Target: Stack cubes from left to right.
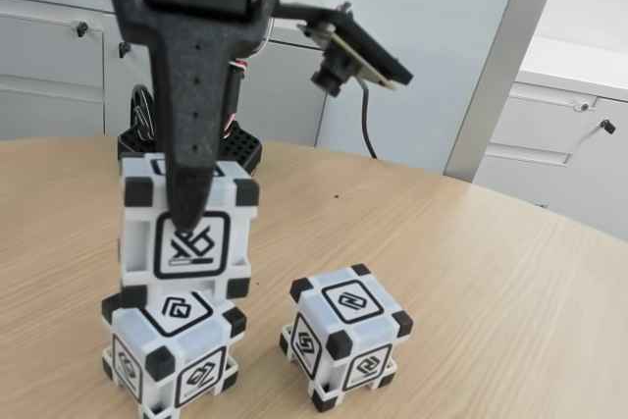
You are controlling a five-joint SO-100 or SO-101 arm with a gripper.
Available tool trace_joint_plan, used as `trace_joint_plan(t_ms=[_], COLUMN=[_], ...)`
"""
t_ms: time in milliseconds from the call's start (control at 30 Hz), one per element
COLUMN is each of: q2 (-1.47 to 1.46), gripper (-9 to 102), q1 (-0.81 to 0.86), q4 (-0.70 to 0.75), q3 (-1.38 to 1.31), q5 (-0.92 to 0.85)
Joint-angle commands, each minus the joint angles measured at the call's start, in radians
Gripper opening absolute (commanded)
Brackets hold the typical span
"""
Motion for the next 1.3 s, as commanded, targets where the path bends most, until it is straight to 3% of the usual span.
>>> trace_joint_plan(t_ms=[0,967,1267], q2=[0.043,-0.094,-0.094], gripper=[10,10,28], q1=[0.006,0.008,0.008], q4=[0.005,-0.002,-0.002], q3=[-0.012,-0.011,-0.009], q5=[-0.006,-0.043,-0.046])
